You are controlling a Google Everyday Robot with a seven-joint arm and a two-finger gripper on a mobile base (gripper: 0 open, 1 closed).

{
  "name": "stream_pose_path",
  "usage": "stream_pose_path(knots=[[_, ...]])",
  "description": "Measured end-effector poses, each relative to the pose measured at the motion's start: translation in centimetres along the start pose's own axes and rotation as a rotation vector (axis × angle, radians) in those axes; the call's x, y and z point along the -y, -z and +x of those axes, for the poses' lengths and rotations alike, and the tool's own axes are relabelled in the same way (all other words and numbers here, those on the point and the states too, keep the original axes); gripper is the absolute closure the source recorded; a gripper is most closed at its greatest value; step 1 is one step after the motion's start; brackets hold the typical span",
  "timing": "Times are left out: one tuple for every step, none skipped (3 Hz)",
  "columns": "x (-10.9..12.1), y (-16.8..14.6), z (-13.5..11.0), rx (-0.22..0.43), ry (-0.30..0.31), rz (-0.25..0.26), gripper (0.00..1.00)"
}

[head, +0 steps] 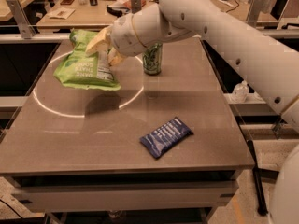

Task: Pick green rice chip bag

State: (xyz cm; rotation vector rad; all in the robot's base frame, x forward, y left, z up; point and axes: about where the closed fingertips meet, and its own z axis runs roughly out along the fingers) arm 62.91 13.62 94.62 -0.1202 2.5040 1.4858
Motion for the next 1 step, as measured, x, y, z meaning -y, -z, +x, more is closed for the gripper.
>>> stream_pose_path(knots=[[-1.21, 0.92, -0.36, 0.02, -0.012, -0.059, 1.0]])
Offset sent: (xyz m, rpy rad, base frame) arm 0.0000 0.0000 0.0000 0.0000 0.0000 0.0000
